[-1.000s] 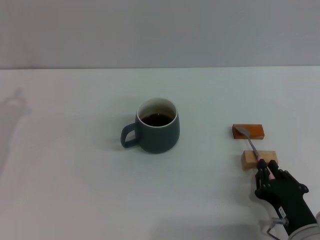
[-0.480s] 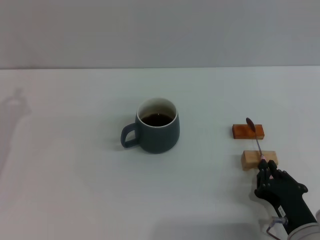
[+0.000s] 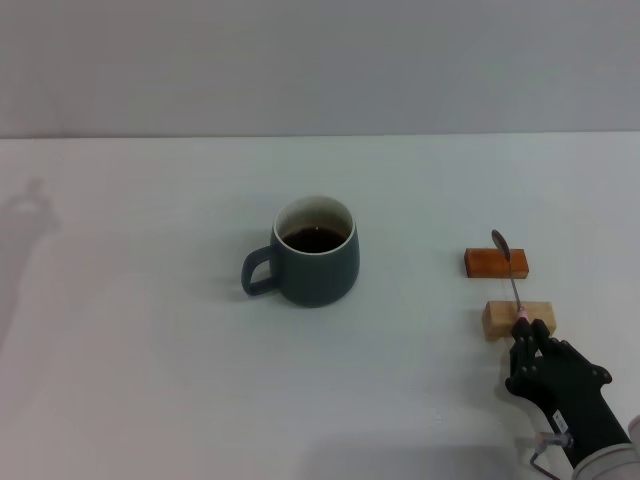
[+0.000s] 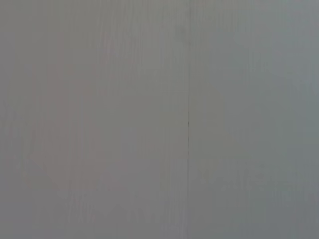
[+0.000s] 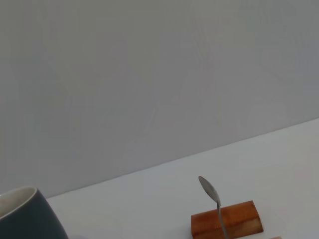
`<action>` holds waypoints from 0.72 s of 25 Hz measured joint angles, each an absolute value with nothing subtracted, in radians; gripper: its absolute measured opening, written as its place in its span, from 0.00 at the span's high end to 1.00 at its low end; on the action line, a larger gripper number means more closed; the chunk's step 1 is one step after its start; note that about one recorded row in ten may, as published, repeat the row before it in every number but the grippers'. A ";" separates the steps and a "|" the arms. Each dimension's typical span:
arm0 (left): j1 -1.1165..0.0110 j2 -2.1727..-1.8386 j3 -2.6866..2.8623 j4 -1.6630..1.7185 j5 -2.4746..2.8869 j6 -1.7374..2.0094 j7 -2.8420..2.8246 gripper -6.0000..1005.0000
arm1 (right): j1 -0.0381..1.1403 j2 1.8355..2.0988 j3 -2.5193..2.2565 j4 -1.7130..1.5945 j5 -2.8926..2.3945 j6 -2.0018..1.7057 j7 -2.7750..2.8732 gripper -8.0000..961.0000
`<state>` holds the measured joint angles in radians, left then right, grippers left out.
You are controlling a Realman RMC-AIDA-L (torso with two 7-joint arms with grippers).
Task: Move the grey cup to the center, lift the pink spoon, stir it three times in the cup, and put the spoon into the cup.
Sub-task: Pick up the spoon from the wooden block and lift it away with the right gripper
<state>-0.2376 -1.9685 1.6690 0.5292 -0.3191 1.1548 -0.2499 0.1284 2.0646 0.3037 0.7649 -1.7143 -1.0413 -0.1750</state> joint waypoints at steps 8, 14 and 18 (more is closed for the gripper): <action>-0.238 -1.970 1.669 0.531 -0.319 1.155 -0.260 1.00 | 0.121 2.065 0.303 0.767 -1.721 -1.049 -0.185 0.88; -0.240 -1.976 1.669 0.529 -0.319 1.151 -0.260 1.00 | 0.113 2.052 0.308 0.826 -1.718 -1.055 -0.291 0.88; -0.239 -1.979 1.669 0.527 -0.319 1.149 -0.254 1.00 | 0.090 2.009 0.327 0.947 -1.714 -1.058 -0.395 0.88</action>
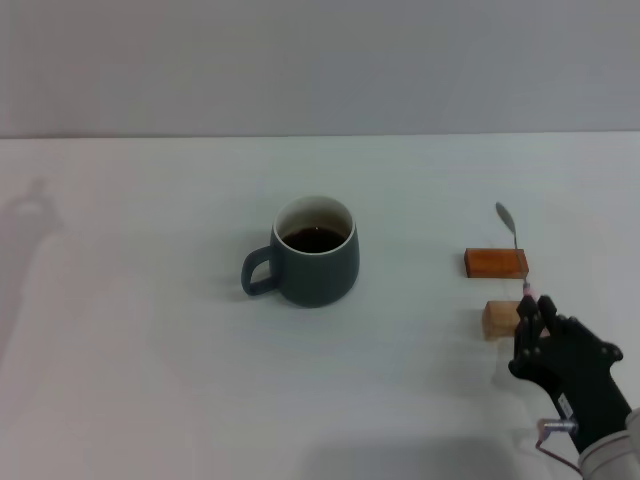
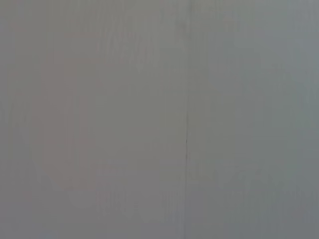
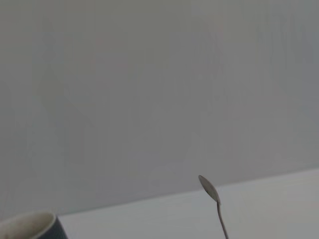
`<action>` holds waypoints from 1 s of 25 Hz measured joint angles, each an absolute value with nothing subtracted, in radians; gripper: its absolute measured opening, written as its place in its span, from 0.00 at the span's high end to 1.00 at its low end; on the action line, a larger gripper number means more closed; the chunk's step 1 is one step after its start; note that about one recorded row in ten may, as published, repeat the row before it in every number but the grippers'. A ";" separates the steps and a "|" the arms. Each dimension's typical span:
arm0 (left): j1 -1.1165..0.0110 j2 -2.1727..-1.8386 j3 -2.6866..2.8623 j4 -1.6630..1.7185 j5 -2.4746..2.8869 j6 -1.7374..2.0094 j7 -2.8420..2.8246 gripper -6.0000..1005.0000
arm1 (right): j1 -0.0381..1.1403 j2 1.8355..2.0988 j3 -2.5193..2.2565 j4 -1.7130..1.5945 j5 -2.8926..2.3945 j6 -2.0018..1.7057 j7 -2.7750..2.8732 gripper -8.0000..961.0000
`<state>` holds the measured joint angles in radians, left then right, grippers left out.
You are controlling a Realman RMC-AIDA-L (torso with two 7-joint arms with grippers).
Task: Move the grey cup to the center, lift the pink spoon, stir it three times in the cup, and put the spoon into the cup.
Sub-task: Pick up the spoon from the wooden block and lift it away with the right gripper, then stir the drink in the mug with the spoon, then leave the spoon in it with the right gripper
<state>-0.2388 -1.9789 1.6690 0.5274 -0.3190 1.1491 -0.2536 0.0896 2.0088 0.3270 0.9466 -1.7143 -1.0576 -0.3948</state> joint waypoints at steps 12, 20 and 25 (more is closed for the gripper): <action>-0.238 -1.979 1.669 0.530 -0.319 1.147 -0.260 1.00 | 0.051 1.831 0.408 1.407 -1.571 -0.876 -0.808 0.88; -0.238 -1.979 1.669 0.531 -0.319 1.145 -0.263 1.00 | 0.029 1.787 0.500 1.544 -1.528 -0.701 -0.933 0.88; -0.238 -1.976 1.669 0.530 -0.319 1.136 -0.291 1.00 | -0.024 1.779 0.647 1.622 -1.526 -0.455 -0.991 0.88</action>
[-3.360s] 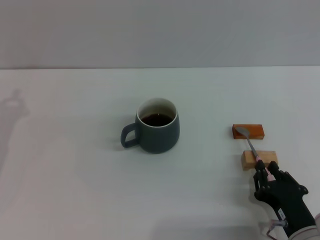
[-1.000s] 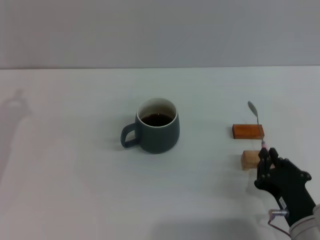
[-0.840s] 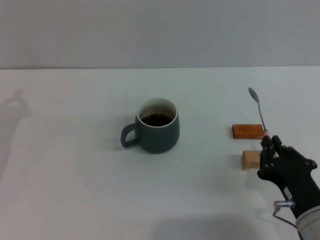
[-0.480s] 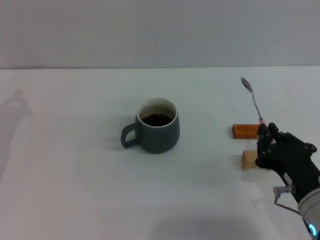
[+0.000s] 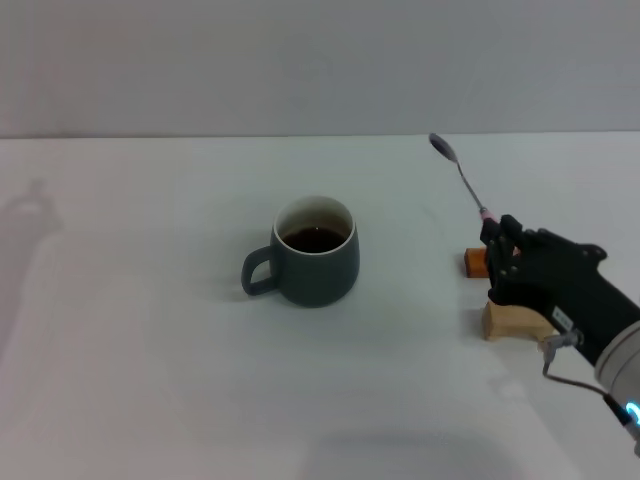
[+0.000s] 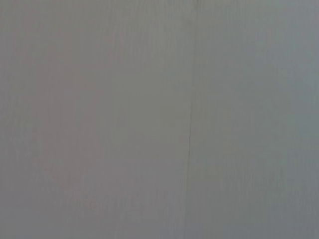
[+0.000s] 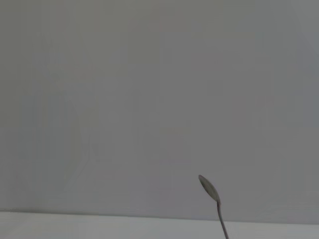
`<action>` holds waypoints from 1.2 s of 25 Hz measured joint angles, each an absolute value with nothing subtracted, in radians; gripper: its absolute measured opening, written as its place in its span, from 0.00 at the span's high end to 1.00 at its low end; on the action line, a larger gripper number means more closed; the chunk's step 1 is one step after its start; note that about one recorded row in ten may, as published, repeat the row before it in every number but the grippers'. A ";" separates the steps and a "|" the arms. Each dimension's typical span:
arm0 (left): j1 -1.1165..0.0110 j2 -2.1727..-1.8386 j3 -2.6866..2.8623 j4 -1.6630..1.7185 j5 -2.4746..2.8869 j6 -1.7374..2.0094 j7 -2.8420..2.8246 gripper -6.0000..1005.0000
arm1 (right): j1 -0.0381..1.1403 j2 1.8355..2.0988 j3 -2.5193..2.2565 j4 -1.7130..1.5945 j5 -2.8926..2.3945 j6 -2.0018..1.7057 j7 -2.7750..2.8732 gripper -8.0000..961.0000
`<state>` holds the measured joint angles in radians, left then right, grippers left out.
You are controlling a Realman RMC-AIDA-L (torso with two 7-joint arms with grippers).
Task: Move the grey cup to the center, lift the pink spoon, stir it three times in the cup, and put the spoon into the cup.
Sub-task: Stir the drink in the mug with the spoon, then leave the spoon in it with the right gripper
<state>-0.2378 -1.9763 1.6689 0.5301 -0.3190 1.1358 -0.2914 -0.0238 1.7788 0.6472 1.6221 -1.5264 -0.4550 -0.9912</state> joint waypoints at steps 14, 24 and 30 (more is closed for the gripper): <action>-0.228 -1.976 1.666 0.535 -0.319 1.134 -0.302 1.00 | -0.120 1.963 1.181 1.699 -1.762 0.356 -0.877 0.88; -0.228 -1.987 1.665 0.540 -0.319 1.134 -0.302 1.00 | -0.015 2.064 1.405 1.781 -2.150 0.716 -0.608 0.88; -0.231 -1.997 1.654 0.541 -0.319 1.134 -0.302 1.00 | 0.088 2.066 1.468 1.777 -2.189 0.859 -0.568 0.88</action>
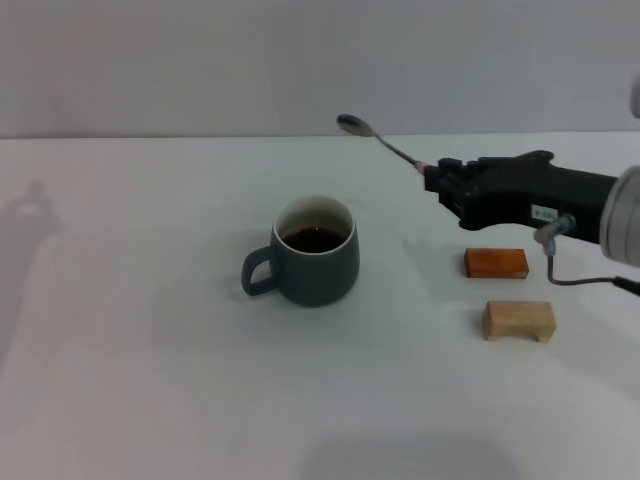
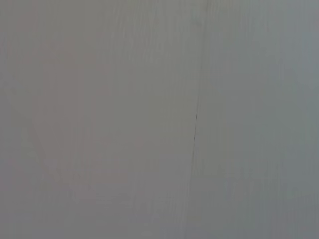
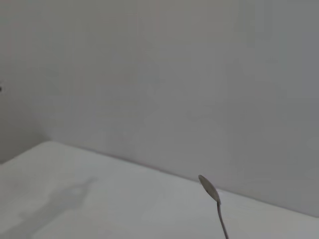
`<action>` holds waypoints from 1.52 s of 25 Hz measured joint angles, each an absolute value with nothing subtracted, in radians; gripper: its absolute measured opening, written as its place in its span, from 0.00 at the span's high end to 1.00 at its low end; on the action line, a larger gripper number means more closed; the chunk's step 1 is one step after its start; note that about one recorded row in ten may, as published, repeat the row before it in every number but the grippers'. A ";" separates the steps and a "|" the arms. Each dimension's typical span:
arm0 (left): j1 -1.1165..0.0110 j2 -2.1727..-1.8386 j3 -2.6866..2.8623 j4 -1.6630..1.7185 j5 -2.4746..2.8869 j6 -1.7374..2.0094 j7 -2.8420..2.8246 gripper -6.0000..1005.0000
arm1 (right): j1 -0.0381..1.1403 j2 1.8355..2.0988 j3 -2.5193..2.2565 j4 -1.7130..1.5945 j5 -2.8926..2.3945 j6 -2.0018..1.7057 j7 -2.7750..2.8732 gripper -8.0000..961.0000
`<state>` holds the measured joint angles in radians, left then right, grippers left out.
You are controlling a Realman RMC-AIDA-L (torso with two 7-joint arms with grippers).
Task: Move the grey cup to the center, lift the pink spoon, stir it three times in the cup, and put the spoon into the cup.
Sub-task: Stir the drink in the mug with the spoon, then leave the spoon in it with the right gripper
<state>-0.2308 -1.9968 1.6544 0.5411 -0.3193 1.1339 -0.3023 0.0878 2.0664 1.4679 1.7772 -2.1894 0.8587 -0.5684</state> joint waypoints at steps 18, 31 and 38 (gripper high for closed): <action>-0.250 -2.026 1.636 0.543 -0.319 1.132 -0.292 1.00 | 0.444 2.064 1.650 1.691 -2.318 1.289 -0.470 0.88; -0.248 -2.049 1.617 0.553 -0.319 1.136 -0.291 1.00 | 0.678 2.058 1.750 1.473 -2.324 1.442 -0.477 0.88; -0.253 -2.053 1.616 0.550 -0.319 1.137 -0.291 1.00 | 0.732 2.054 1.796 1.502 -2.336 1.521 -0.417 0.88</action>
<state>-0.2531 -2.0526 1.6163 0.5495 -0.3191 1.1366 -0.2914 0.7317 2.0539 1.7960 1.5015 -2.3356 1.5210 -0.4172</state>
